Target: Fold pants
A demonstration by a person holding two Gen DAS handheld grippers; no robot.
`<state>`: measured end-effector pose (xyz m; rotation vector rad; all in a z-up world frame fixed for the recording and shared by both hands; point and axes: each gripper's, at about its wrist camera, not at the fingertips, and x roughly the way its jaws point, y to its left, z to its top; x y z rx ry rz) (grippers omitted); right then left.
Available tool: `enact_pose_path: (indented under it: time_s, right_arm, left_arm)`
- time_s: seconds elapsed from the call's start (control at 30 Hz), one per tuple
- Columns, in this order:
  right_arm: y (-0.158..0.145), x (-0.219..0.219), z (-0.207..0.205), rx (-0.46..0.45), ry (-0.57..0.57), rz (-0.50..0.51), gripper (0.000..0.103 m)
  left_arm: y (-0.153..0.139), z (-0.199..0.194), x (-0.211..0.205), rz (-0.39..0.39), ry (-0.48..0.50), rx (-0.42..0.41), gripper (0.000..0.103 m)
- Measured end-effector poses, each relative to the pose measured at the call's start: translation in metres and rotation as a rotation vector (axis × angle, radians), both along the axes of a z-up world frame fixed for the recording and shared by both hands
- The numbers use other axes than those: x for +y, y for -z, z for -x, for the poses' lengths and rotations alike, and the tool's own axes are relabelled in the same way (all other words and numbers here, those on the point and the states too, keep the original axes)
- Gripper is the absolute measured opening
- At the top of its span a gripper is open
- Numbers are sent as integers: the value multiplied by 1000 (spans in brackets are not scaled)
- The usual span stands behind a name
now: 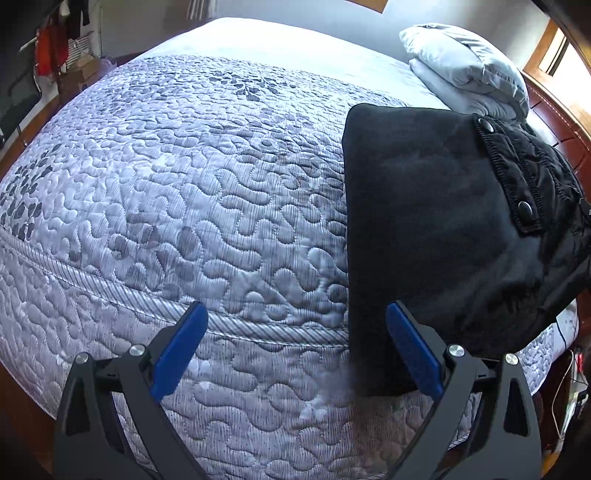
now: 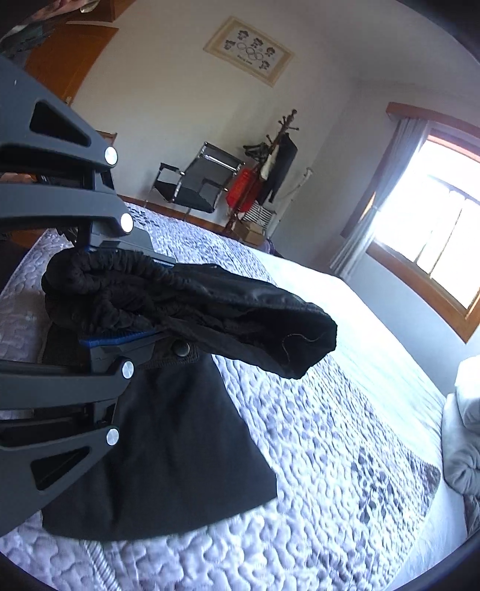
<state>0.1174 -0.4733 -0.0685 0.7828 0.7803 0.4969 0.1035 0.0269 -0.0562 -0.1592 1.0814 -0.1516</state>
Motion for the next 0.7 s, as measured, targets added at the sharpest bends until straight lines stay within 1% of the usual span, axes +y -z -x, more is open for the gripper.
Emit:
enact_pose_path:
  time_s: [0.13,0.27,0.37,0.57,0.7]
  right_arm:
    - [8,-11,-1,16,28,6,31]
    - [26,-30,1,48,66,4,31]
    - [38,-39,1,73,93,46,31]
    - [67,-64,6,114,153,19,30]
    - [85,-67,6,149,159,37,30]
  left_arm:
    - [2,1,-3,2,7,8,97]
    - [1,1,-8,-11,23,3,97]
    - [0,1,-10,-17,29,3,97]
    - [2,1,-14,-22,36,7,97]
    - [4,1,-18,-27,45,11,97]
